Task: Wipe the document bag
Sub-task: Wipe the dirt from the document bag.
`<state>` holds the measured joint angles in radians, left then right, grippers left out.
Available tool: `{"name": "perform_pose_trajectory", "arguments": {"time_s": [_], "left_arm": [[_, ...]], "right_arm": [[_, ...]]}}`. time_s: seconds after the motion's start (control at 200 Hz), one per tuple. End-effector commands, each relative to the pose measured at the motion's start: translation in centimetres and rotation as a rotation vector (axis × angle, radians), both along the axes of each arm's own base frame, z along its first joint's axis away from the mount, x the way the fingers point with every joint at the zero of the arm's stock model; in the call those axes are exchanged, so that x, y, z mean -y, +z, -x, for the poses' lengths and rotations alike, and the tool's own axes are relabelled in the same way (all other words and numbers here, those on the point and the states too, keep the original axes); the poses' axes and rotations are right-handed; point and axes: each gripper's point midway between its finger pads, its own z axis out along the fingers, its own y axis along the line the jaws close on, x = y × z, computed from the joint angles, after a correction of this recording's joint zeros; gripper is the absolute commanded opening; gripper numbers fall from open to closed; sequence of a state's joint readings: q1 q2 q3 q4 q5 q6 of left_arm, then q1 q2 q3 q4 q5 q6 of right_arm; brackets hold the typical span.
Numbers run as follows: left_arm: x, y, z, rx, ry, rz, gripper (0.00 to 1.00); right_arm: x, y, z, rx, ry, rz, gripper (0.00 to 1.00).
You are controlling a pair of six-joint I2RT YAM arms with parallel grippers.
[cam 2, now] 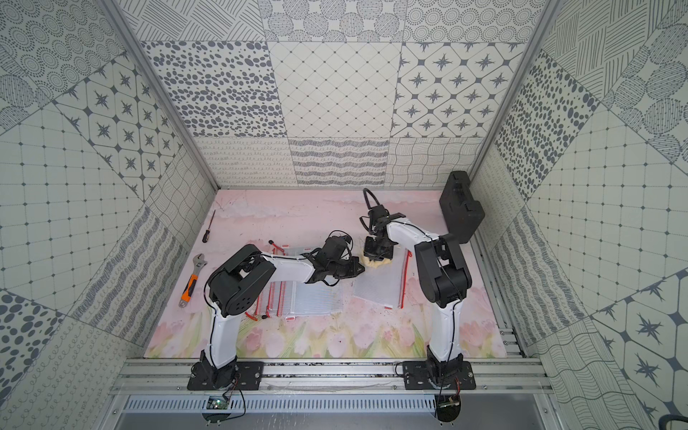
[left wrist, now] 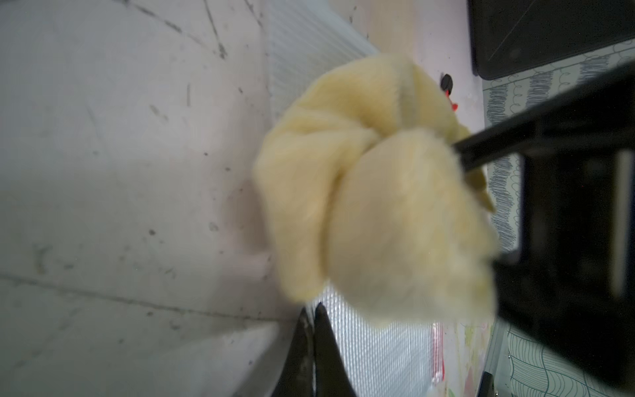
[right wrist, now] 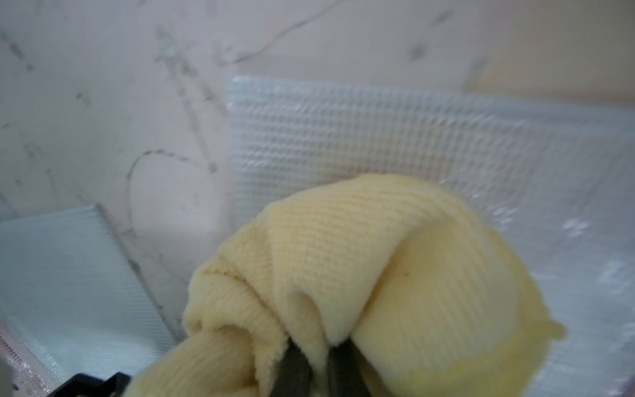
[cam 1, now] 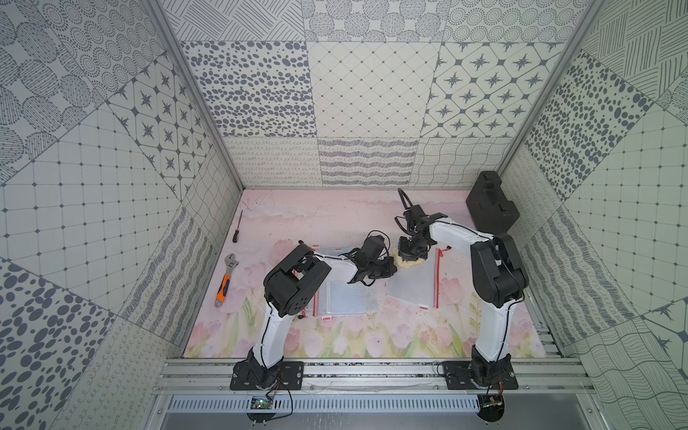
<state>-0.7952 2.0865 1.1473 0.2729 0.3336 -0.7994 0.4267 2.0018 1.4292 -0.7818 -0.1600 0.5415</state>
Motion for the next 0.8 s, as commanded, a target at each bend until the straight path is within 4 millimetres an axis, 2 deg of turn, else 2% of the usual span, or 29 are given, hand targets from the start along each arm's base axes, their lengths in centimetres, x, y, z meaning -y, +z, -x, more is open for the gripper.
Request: {"name": "perform_pose_trajectory", "arguments": {"time_s": [0.0,0.11,0.285,0.375,0.415,0.475,0.555,0.63,0.685,0.74,0.795], "left_arm": [[-8.1,-7.9,3.5,-0.207,0.094,-0.396,0.00],[-8.2,-8.0,3.6,-0.210,0.096,-0.398,0.00],[-8.2,-8.1,3.4,-0.215,0.104,-0.393,0.00],[-8.2,-8.2,3.3,-0.220,0.106,-0.391,0.00],[-8.2,-8.3,3.3,-0.223,0.106,-0.391,0.00],[-8.2,-8.3,3.2,-0.225,0.107,-0.390,0.00],[-8.2,-8.3,3.2,-0.224,0.111,-0.392,0.00],[-8.2,-8.3,3.1,-0.222,0.116,-0.392,0.00],[-8.3,-8.3,3.1,-0.225,0.117,-0.392,0.00],[-8.5,-8.3,3.2,-0.227,0.121,-0.396,0.00],[-8.7,-8.3,3.3,-0.225,0.124,-0.397,0.00]], "right_arm": [[-0.3,-2.0,1.1,-0.076,-0.055,-0.029,0.00],[3.2,-2.7,2.0,-0.095,-0.108,0.008,0.00],[11.4,-2.1,4.1,-0.099,-0.245,0.046,0.00],[13.2,-1.0,5.0,-0.086,-0.263,0.068,0.00],[12.8,-0.5,5.2,-0.076,-0.254,0.065,0.00],[11.1,-0.1,5.4,-0.065,-0.223,0.047,0.00],[7.3,-0.1,5.6,-0.057,-0.152,0.035,0.00],[3.2,-0.7,6.1,-0.069,-0.083,0.001,0.00],[0.9,-1.5,6.5,-0.084,-0.052,-0.031,0.00],[0.7,-2.5,6.7,-0.100,-0.061,-0.028,0.00],[2.1,-3.3,6.9,-0.108,-0.087,0.007,0.00]]}}
